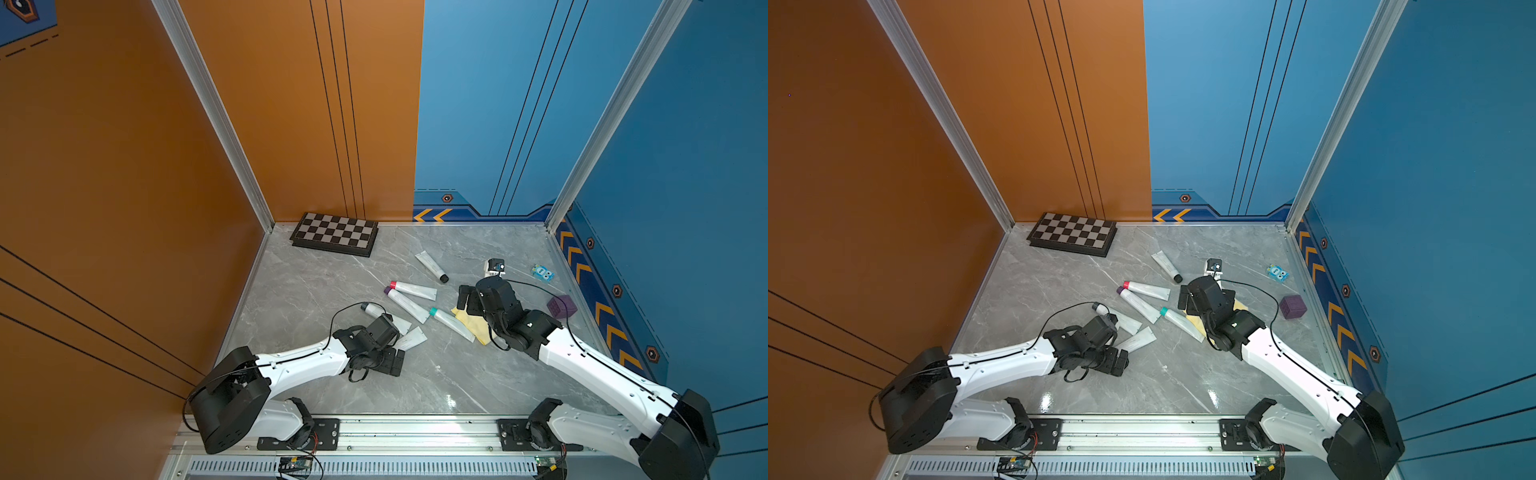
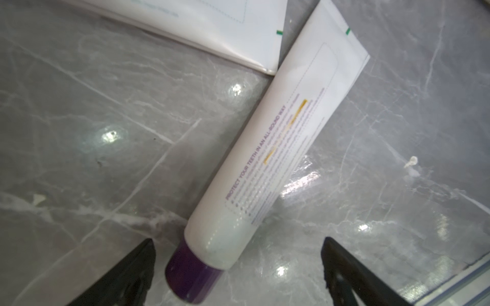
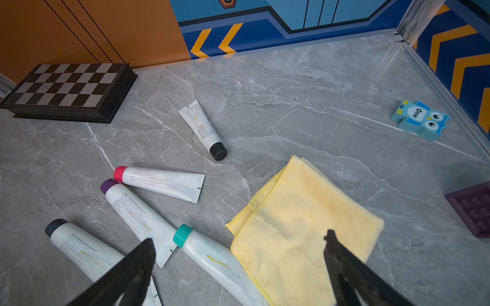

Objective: Wipe the surface of the toothpaste tube
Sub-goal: Adjust the toothpaste at the center of the board.

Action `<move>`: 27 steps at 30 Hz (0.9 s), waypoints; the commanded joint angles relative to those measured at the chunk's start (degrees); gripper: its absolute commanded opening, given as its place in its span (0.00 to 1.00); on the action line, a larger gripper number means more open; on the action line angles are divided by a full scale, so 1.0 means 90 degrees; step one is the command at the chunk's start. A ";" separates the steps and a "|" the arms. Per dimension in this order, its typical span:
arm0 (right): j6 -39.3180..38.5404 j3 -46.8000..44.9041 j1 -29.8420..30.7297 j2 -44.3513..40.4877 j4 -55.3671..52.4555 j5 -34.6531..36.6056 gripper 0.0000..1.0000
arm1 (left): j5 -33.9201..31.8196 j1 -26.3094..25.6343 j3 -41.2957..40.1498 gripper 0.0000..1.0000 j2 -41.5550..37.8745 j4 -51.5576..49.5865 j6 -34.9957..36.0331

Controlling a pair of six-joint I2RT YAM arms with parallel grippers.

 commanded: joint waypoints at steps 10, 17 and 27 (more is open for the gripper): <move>-0.0037 0.0086 0.0043 -0.0099 -0.0338 0.0153 1.00 | 0.0164 0.0034 0.1265 1.00 0.1309 -0.0830 0.1863; -0.0114 0.0249 0.0047 0.0032 -0.0402 0.0074 1.00 | 0.0334 0.0107 0.1486 0.97 0.1790 -0.0823 0.2292; -0.0107 0.0345 0.0032 0.0243 -0.0440 0.0008 1.00 | 0.0794 0.0114 0.1731 0.87 0.2227 -0.0813 0.2841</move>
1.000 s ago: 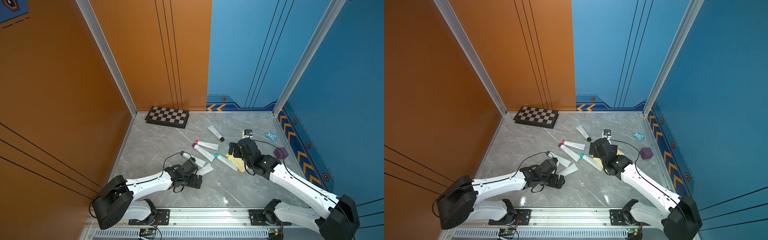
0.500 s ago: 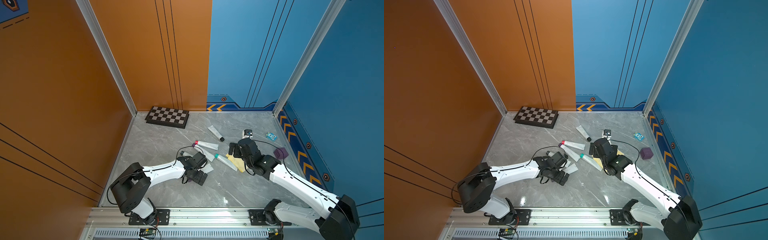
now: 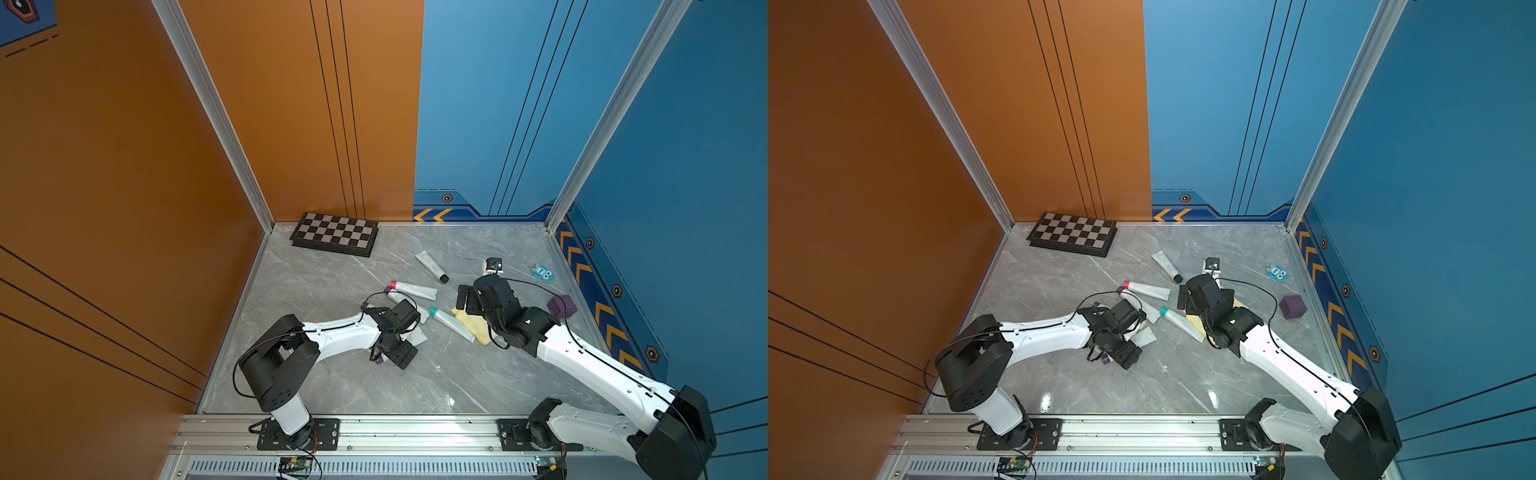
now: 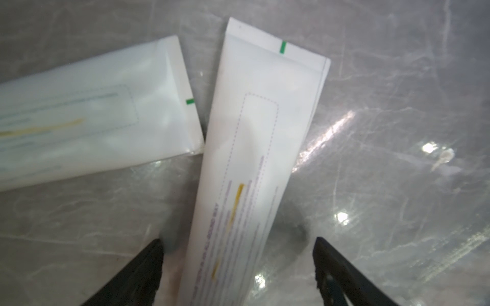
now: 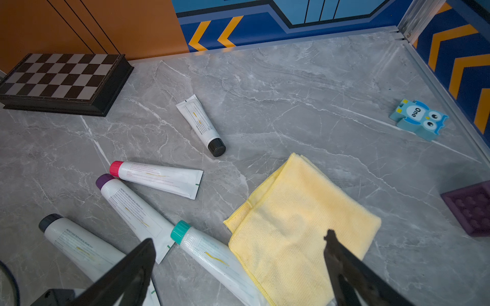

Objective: Wipe the surface of the toothpaste tube
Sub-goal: Adjust the toothpaste at the center of the board.

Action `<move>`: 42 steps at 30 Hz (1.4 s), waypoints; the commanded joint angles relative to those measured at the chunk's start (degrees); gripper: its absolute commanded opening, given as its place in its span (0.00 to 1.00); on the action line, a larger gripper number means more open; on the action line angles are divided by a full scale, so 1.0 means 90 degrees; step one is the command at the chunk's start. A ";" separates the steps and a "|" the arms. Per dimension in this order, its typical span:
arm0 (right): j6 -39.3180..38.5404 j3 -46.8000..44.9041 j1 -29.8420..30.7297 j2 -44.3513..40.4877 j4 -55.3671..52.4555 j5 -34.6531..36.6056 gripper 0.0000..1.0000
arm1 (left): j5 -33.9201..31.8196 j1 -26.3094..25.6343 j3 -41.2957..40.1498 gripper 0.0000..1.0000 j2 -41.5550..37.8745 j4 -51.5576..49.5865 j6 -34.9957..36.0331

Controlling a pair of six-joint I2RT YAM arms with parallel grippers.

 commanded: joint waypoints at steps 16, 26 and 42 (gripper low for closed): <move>0.0016 0.0131 -0.0032 0.0110 -0.0232 0.0006 1.00 | 0.0675 -0.0166 0.0070 0.60 0.0536 -0.0171 0.0627; 0.0062 0.0078 -0.0058 0.0098 -0.0240 -0.0001 1.00 | 0.0482 -0.0242 -0.0038 0.56 0.0386 -0.0187 0.0598; 0.0058 0.0081 -0.0087 0.0195 -0.0236 -0.0027 1.00 | -0.0069 -0.0367 -0.0607 0.78 -0.0474 -0.0181 -0.0055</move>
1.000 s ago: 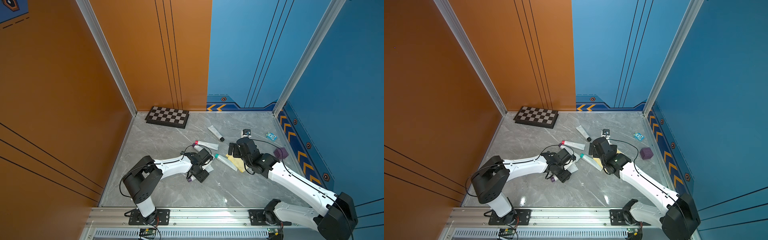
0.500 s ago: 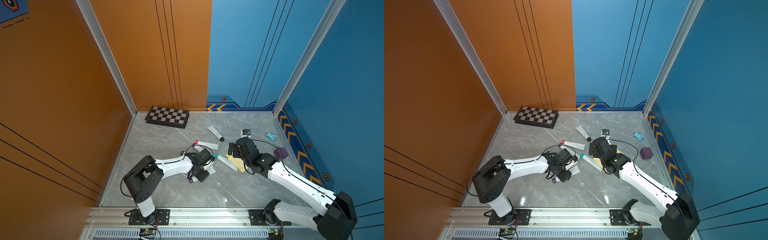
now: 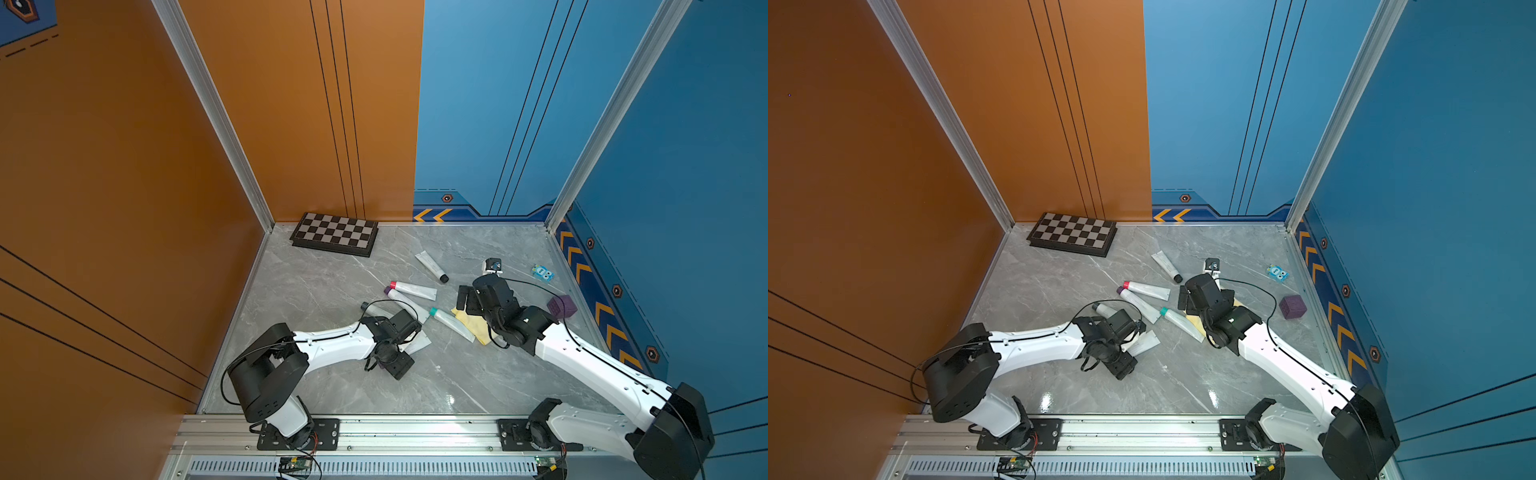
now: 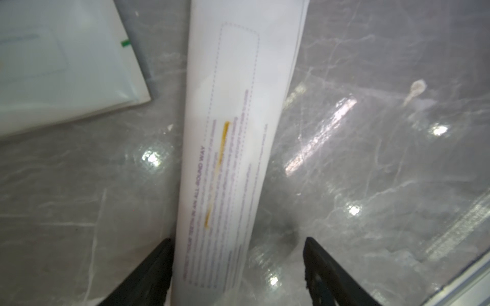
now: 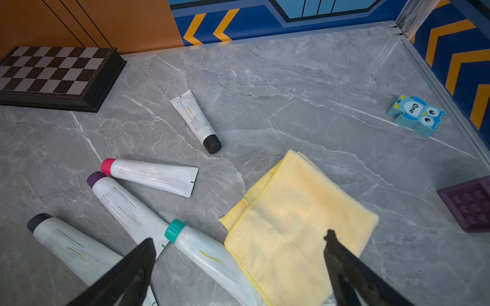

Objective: Wipe the surface of the toothpaste tube
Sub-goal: Adjust the toothpaste at the center of the board.

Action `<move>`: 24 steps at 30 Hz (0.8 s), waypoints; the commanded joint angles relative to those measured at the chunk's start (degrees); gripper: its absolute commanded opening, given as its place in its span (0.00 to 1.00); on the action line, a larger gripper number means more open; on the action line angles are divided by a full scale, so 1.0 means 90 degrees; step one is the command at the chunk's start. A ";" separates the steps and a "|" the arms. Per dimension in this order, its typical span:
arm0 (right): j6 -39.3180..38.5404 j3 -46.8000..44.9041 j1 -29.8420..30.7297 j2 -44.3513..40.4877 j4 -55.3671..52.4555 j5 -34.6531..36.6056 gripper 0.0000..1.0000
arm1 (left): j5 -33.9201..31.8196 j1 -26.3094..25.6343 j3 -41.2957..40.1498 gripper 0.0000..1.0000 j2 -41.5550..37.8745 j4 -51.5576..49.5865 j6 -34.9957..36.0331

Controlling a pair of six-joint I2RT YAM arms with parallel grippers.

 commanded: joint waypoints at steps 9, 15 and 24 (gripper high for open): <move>0.0091 0.0009 -0.0042 0.0056 -0.0187 -0.0013 1.00 | 0.0078 0.0081 0.0167 0.42 0.0500 -0.0147 0.0133; 0.0225 0.0000 -0.0216 0.0118 -0.0184 -0.0166 1.00 | -0.0058 0.0096 0.0263 0.26 0.0603 -0.0142 0.0221; 0.0310 -0.0027 -0.0383 0.0133 -0.0201 -0.0397 1.00 | -0.0223 0.0160 0.0249 0.21 0.0375 -0.0106 0.0282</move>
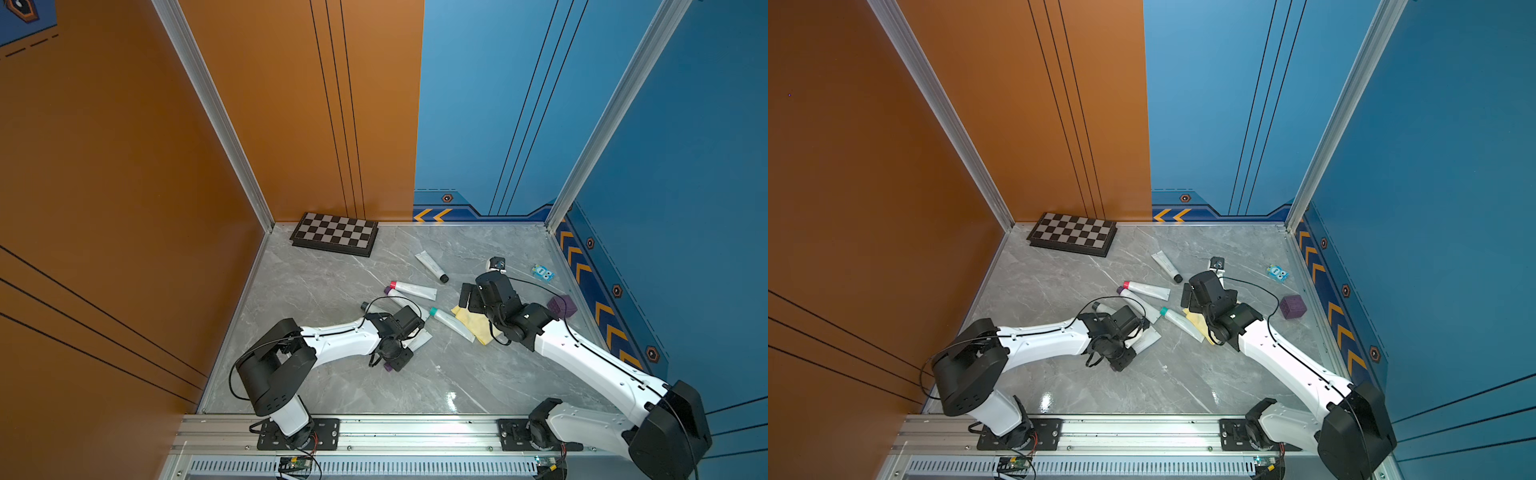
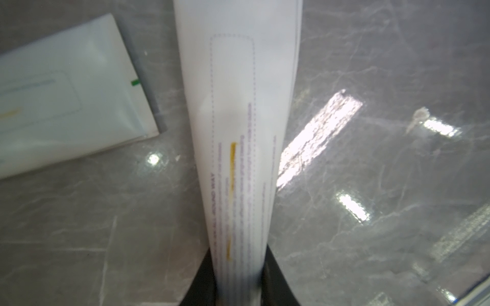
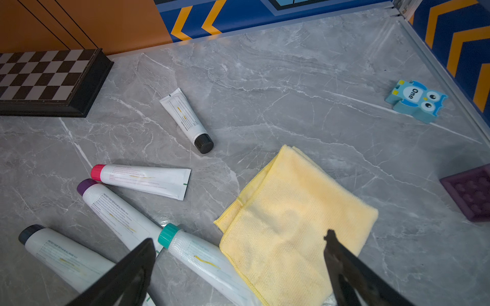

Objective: Wipe the surface of the toothpaste tube
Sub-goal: Adjust the toothpaste at the center of the board.

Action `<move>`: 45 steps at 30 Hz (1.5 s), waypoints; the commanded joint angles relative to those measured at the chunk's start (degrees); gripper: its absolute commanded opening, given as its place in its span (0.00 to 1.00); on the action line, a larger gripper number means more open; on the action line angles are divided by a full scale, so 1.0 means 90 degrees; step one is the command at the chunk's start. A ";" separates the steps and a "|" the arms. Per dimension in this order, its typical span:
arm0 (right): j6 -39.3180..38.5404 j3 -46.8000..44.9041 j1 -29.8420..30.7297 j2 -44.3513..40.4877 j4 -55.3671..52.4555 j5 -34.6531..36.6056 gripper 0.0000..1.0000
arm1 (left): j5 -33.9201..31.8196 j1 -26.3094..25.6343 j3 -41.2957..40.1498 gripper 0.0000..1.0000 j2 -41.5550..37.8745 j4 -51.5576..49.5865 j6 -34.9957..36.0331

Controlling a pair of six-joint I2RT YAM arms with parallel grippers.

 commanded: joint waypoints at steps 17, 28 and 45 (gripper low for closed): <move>0.0398 -0.0135 -0.0972 0.0493 -0.0047 -0.1340 0.99 | -0.0183 0.0098 -0.0128 0.25 -0.0338 0.0057 0.0242; -0.0343 0.0158 -0.0424 0.0746 -0.0373 -0.1770 0.99 | -0.0337 0.0250 -0.0337 0.57 -0.0821 0.0242 -0.0007; -0.2671 0.1328 0.3087 0.2539 -0.0898 -0.1502 0.96 | -0.0113 0.2492 -0.2397 0.65 -0.4647 0.0795 -0.2785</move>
